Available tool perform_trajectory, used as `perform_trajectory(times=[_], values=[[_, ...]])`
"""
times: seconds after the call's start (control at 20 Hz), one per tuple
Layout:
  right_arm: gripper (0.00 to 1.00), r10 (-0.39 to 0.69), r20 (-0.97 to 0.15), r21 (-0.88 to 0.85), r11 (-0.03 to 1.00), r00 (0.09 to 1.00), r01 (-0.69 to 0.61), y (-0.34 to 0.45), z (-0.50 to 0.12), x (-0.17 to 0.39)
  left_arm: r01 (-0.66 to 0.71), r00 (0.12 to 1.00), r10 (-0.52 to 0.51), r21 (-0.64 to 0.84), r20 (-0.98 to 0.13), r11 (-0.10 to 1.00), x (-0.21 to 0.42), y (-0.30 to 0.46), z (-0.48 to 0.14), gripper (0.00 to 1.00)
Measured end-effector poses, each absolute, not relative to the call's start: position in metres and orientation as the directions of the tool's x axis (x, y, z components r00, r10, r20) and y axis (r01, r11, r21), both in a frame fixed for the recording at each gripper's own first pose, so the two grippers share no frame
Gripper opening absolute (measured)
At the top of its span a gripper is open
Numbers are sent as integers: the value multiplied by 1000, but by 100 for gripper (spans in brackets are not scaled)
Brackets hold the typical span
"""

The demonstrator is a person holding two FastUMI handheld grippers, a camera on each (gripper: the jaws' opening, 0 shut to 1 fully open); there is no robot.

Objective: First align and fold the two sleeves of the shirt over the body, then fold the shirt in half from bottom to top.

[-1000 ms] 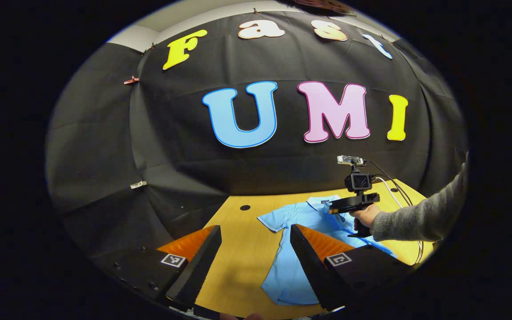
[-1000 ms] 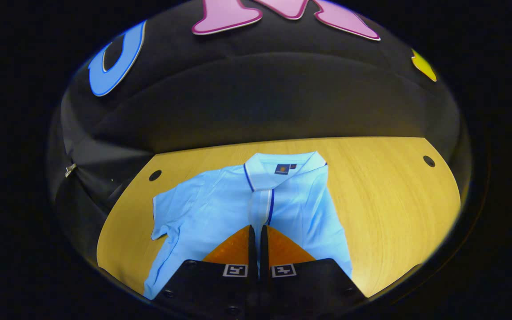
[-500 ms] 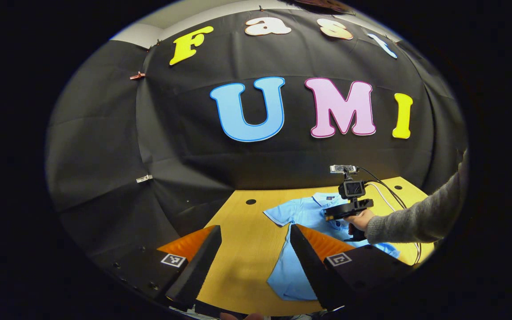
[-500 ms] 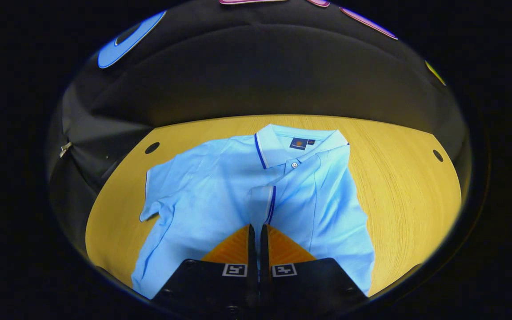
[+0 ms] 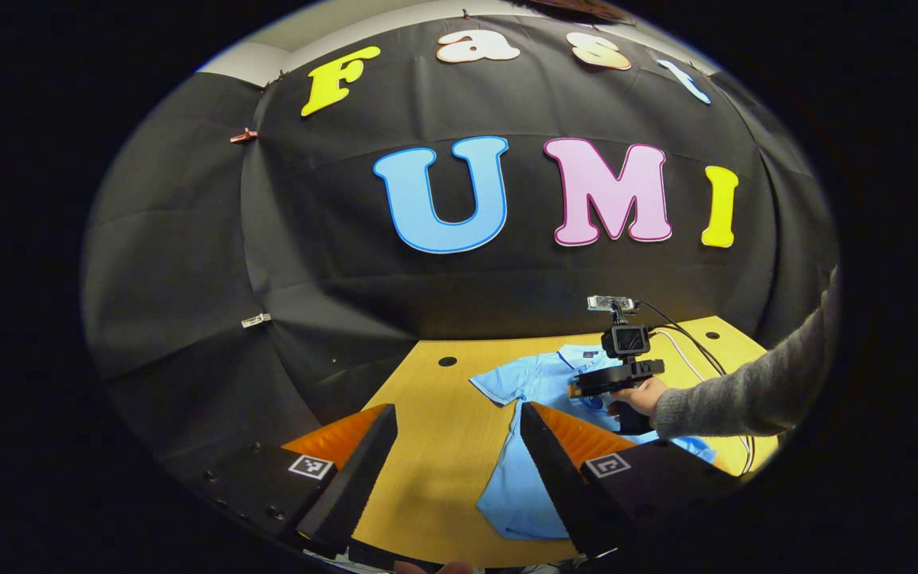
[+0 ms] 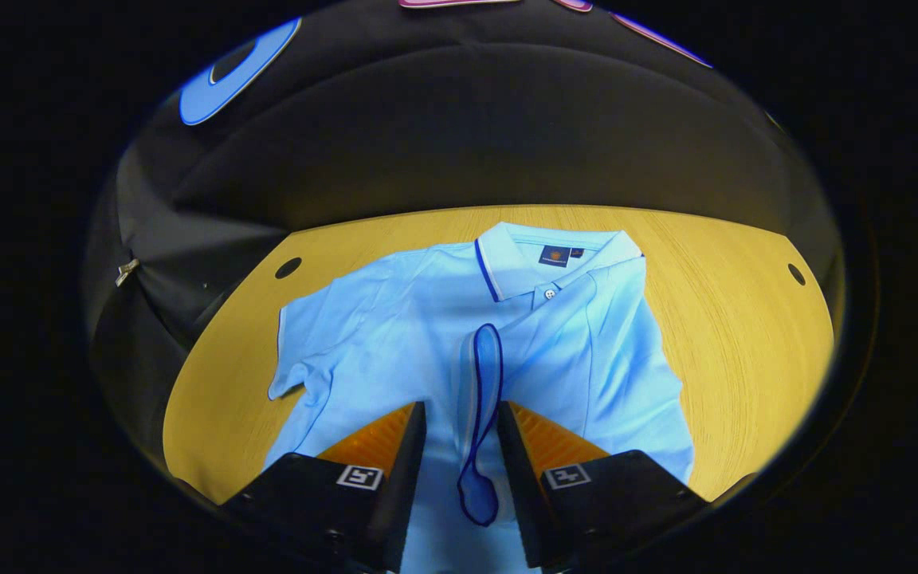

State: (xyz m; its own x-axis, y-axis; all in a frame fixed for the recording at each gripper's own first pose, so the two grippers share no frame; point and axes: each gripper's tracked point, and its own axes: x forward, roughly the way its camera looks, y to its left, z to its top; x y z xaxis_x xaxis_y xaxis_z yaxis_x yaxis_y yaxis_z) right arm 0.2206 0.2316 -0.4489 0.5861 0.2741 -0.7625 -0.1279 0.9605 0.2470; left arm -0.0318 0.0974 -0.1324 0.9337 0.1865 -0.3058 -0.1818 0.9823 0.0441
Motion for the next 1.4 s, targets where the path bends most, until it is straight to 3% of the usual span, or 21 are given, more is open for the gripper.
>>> perform_trajectory(times=[0.1, 0.15, 0.2, 0.25, 0.45, 0.5, 0.55, 0.6, 0.65, 0.75, 1.0, 1.4], values=[[66, 285, -755, 254, 957, 591, -137, 238, -446, 219, -179, 934, 184, 44, -306, 983, -32, 97, -132, 99], [82, 287, -752, 253, 957, 594, -142, 240, -445, 219, -178, 934, 183, 45, -306, 983, -33, 96, -131, 99], [83, 285, -750, 248, 958, 597, -146, 242, -446, 218, -176, 934, 182, 47, -307, 983, -33, 96, -131, 98], [93, 283, -746, 243, 958, 603, -149, 242, -444, 218, -174, 934, 180, 47, -307, 984, -33, 96, -132, 99], [98, 275, -700, 233, 960, 659, -153, 237, -432, 219, -163, 936, 170, 51, -308, 985, -32, 95, -131, 99], [91, 273, -678, 230, 961, 683, -156, 234, -424, 222, -158, 937, 167, 53, -307, 986, -31, 94, -130, 99], [98, 270, -654, 223, 961, 707, -161, 231, -413, 222, -151, 939, 160, 52, -306, 987, -29, 93, -131, 99], [91, 270, -623, 216, 961, 734, -170, 227, -400, 224, -144, 940, 153, 52, -306, 988, -26, 92, -132, 99], [98, 273, -591, 213, 960, 759, -180, 224, -385, 224, -136, 941, 145, 51, -305, 989, -22, 90, -134, 99], [98, 280, -524, 211, 958, 805, -196, 219, -347, 220, -120, 945, 128, 47, -300, 992, -10, 86, -135, 99], [98, 288, -308, 247, 945, 907, -216, 195, -224, 205, -68, 959, 77, 42, -273, 997, 32, 73, -137, 99], [98, 219, -201, 217, 960, 955, -175, 118, -144, 155, -18, 959, 22, 16, -281, 1000, 148, 57, -175, 99]])
